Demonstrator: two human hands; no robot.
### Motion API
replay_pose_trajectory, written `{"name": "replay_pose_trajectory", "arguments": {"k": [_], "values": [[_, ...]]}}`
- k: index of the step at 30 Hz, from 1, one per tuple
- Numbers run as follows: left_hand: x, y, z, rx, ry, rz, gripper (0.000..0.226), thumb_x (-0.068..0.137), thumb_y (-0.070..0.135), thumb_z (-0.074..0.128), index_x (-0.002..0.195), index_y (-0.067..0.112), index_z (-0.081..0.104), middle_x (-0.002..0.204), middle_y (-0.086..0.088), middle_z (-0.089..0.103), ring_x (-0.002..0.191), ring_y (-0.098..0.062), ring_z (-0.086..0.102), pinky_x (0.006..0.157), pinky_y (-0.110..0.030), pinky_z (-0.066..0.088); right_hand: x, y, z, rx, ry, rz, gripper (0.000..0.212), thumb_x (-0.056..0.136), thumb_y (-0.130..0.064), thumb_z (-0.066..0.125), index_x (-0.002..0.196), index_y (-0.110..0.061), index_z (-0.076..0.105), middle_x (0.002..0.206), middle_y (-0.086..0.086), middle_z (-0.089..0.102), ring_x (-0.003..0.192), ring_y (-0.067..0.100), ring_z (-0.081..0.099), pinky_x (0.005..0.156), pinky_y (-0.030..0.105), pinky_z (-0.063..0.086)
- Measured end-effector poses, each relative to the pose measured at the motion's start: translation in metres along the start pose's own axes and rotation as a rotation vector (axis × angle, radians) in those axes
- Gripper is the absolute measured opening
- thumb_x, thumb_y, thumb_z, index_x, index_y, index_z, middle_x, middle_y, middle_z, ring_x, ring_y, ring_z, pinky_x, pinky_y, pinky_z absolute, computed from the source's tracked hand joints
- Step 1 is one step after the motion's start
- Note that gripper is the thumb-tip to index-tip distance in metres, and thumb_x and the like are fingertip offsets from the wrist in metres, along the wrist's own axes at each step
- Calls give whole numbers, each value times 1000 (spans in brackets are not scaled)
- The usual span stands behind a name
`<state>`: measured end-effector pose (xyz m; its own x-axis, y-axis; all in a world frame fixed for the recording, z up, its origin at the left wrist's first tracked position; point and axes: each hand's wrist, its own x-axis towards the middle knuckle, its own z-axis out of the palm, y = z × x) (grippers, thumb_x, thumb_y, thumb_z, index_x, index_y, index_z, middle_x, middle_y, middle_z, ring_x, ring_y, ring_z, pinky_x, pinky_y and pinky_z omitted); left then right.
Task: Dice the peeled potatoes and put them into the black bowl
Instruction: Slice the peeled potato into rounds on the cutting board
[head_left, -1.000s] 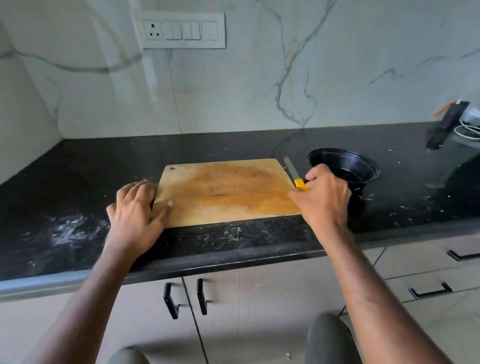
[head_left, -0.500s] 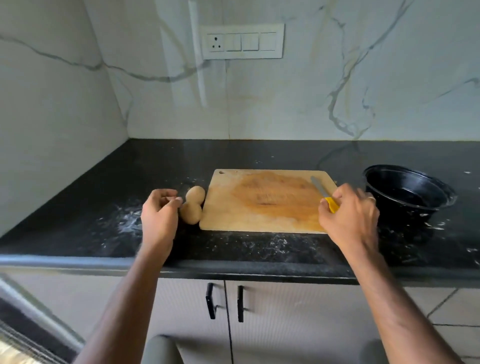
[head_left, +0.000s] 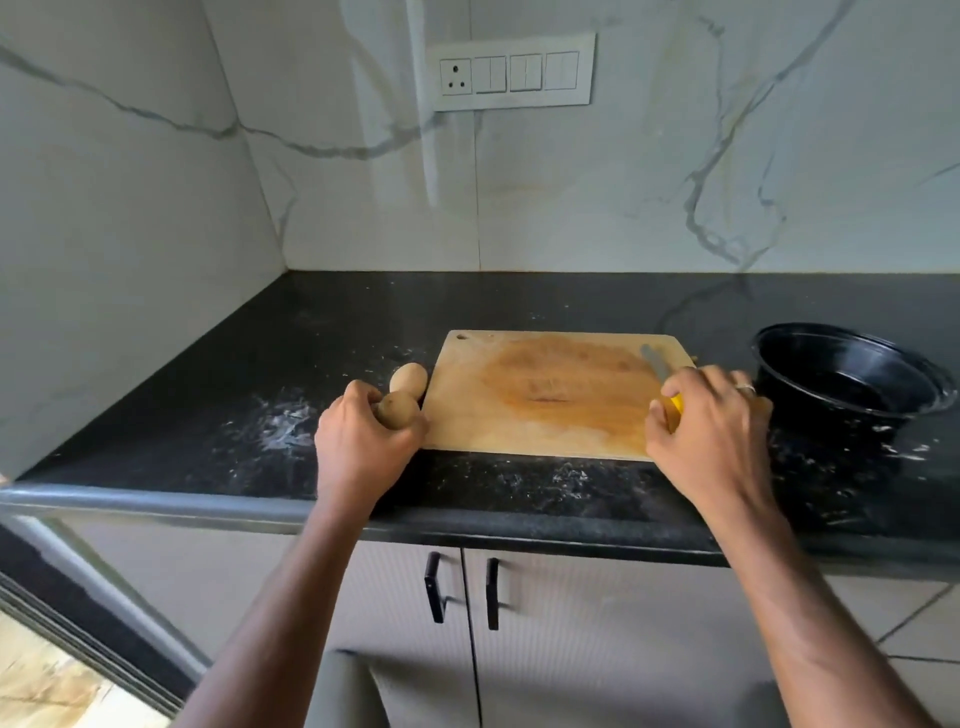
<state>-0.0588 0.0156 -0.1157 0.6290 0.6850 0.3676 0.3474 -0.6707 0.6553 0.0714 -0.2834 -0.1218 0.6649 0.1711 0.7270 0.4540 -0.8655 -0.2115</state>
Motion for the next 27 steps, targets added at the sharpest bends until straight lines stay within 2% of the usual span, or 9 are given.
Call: {"name": "replay_pose_trajectory", "arguments": {"k": [5, 7, 9, 12, 16, 21, 23, 25, 27], "values": [[-3, -1, 0, 0, 42, 29, 34, 78, 42, 77, 99, 17, 66, 89, 1, 65, 86, -23, 61, 75, -35, 45, -3, -1, -1, -12, -24, -13, 15, 76, -16, 73, 85, -12, 63, 86, 8, 60, 87, 35, 55, 72, 42, 40], [-6, 4, -3, -45, 100, 121, 37, 75, 39, 81, 104, 18, 68, 92, 3, 67, 84, -18, 61, 76, -31, 45, -2, -1, -1, -14, -28, -14, 14, 76, -17, 73, 86, -13, 63, 86, 7, 60, 86, 34, 55, 72, 41, 40], [-7, 18, -2, -95, 84, 259, 40, 74, 35, 84, 107, 18, 69, 94, 4, 68, 81, -14, 62, 74, -26, 46, -1, -1, -1, -13, -42, -6, 14, 76, -17, 73, 86, -13, 63, 86, 6, 60, 86, 34, 56, 72, 41, 40], [9, 48, 17, -166, -55, 455, 49, 76, 33, 84, 118, 15, 69, 104, 4, 69, 84, -11, 64, 76, -28, 53, -1, 0, 0, -8, -66, 5, 15, 77, -18, 73, 87, -14, 62, 87, 5, 59, 87, 32, 56, 72, 41, 42], [44, 92, 54, -183, -315, 639, 56, 82, 27, 79, 133, 15, 62, 121, 1, 67, 96, -8, 61, 90, -35, 54, -2, -1, -3, -16, -80, 24, 17, 76, -20, 73, 90, -15, 63, 87, 2, 59, 86, 29, 55, 72, 41, 44], [79, 115, 89, -135, -587, 746, 52, 78, 18, 83, 126, 13, 63, 114, 2, 67, 100, -13, 62, 93, -36, 52, 0, 1, -5, -51, -66, 91, 24, 73, -21, 79, 89, -15, 62, 85, 5, 60, 84, 31, 55, 71, 40, 48], [87, 112, 99, -102, -646, 769, 48, 79, 18, 82, 123, 18, 63, 116, 6, 66, 104, -10, 61, 92, -27, 50, 3, 4, -3, -62, -90, 136, 26, 74, -23, 79, 93, -14, 63, 85, 6, 62, 84, 32, 57, 72, 41, 51], [92, 107, 106, -134, -661, 787, 47, 79, 17, 82, 123, 20, 65, 118, 8, 66, 106, -8, 61, 88, -11, 44, 6, 7, 3, -70, -115, 183, 27, 75, -26, 79, 95, -14, 65, 86, 7, 66, 82, 33, 59, 72, 42, 52], [92, 104, 109, -201, -657, 800, 49, 78, 23, 86, 123, 21, 67, 117, 11, 67, 106, -3, 61, 89, -6, 41, 7, 10, 7, -72, -117, 217, 24, 76, -27, 79, 92, -13, 67, 83, 8, 67, 79, 34, 60, 71, 41, 52]]}}
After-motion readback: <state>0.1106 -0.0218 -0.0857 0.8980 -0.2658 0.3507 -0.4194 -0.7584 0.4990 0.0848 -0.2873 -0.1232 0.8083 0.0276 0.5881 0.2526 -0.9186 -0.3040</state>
